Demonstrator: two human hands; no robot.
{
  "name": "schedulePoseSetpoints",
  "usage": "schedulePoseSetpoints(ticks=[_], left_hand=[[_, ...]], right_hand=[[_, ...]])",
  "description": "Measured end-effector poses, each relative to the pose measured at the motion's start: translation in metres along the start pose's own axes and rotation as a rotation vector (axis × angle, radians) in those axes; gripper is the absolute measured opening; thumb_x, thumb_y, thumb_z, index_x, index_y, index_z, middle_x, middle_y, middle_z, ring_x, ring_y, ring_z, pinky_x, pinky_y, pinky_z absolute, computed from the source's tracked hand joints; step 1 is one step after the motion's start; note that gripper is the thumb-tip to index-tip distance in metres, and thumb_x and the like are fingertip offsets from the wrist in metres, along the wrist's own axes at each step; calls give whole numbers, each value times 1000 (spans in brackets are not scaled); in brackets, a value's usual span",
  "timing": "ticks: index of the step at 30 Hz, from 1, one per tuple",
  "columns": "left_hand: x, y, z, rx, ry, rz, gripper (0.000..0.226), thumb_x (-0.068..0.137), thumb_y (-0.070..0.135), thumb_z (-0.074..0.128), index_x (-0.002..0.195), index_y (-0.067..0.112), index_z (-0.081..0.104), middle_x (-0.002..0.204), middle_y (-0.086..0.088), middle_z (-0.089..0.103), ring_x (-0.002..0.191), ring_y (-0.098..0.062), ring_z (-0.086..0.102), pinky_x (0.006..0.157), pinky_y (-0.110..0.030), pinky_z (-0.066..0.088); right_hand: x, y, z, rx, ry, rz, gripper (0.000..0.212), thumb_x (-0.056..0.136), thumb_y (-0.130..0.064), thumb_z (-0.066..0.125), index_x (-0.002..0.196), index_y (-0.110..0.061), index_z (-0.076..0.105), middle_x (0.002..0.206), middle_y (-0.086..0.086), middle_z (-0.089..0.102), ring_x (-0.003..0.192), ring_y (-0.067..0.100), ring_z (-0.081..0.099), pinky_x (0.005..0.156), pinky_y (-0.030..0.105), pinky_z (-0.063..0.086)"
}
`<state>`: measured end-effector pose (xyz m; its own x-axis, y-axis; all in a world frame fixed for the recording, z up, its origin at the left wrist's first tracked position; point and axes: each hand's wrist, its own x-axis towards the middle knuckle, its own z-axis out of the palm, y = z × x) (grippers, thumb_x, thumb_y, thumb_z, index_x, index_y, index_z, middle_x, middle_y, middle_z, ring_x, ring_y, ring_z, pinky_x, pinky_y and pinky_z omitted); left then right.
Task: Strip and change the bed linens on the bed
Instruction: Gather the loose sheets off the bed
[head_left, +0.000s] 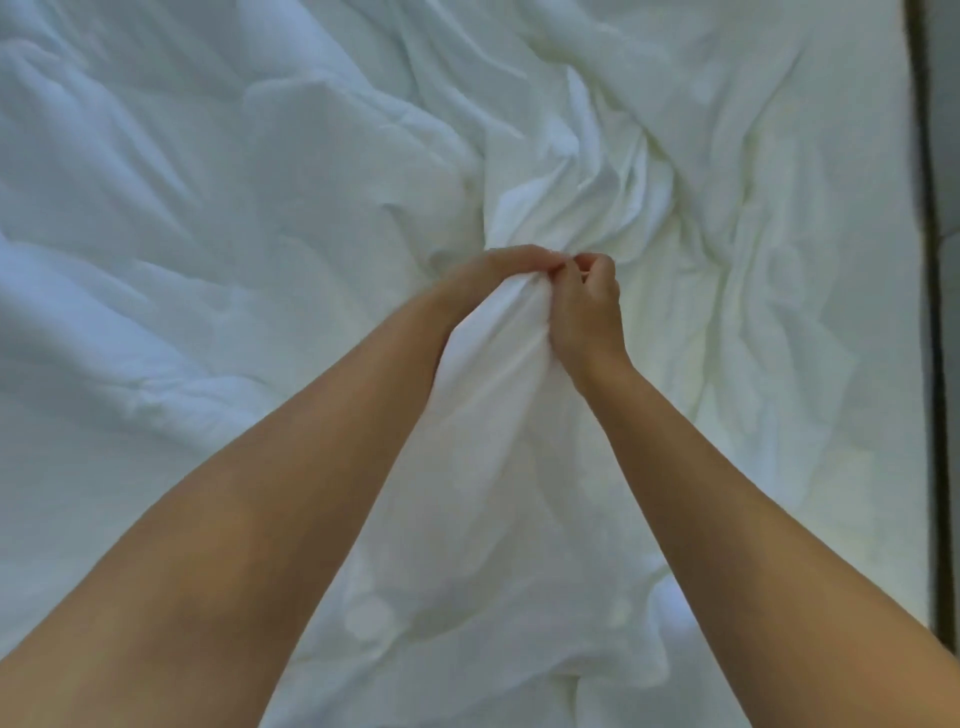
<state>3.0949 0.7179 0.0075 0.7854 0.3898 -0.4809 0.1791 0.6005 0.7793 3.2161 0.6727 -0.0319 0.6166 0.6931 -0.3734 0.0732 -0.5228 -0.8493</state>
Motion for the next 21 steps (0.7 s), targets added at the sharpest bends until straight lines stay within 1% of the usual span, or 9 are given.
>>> schedulePoseSetpoints(ticks=[2,4,7,10,12,14,16,18,21], left_hand=[[-14,38,-7,100,107,117,10,69,22,66,62,17,70,72,-5,67,68,-12,65,65,-19,53],[-30,64,-32,99,316,199,14,58,19,61,69,16,68,96,-17,63,87,-26,62,80,-30,51],[-54,74,-105,95,695,191,27,60,9,63,87,11,64,106,-19,63,97,-29,62,86,-36,52],[-72,58,-174,262,949,89,32,72,-7,62,102,6,66,96,-9,67,85,-23,65,67,-26,54],[-75,47,-204,260,802,-1,38,73,2,69,109,9,67,104,-9,70,88,-22,68,62,-24,55],[-70,51,-224,121,507,-33,47,68,26,76,112,13,69,115,-9,68,102,-24,67,74,-28,55],[-54,68,-239,-97,329,-32,67,70,50,71,124,10,63,127,-13,61,117,-28,58,89,-35,52],[-30,89,-243,-282,285,-61,80,73,65,57,126,5,60,131,-17,57,121,-32,55,95,-41,49],[12,113,-224,-105,376,-86,56,83,56,52,104,9,73,106,-12,70,97,-26,68,82,-34,55]], right_hand=[[12,-20,6,96,7,-26,42,84,-50,43,114,-21,46,122,2,52,107,14,51,87,29,42],[20,-37,20,61,-42,-88,48,84,-50,45,124,-24,46,129,2,47,117,18,46,98,33,38],[18,-53,60,-133,-171,-221,46,94,-41,46,136,-23,40,139,2,37,129,21,32,103,30,25],[13,-70,113,-151,-251,-296,49,95,-42,47,138,-21,40,142,2,37,131,23,29,100,30,23],[16,-82,143,-164,-275,-299,55,90,-52,48,136,-22,41,140,2,40,131,23,31,106,37,27],[21,-90,163,-194,-274,-270,60,86,-60,49,131,-20,44,135,1,46,128,24,37,106,46,31],[27,-95,173,-163,-236,-231,66,81,-63,55,128,-19,44,129,-2,52,124,22,45,102,49,36],[34,-102,177,-16,-139,-140,76,73,-62,65,130,-19,39,125,-5,55,117,21,51,98,47,41],[50,-121,177,159,-4,5,78,78,-37,70,139,-15,26,127,2,53,114,24,53,97,41,43]])
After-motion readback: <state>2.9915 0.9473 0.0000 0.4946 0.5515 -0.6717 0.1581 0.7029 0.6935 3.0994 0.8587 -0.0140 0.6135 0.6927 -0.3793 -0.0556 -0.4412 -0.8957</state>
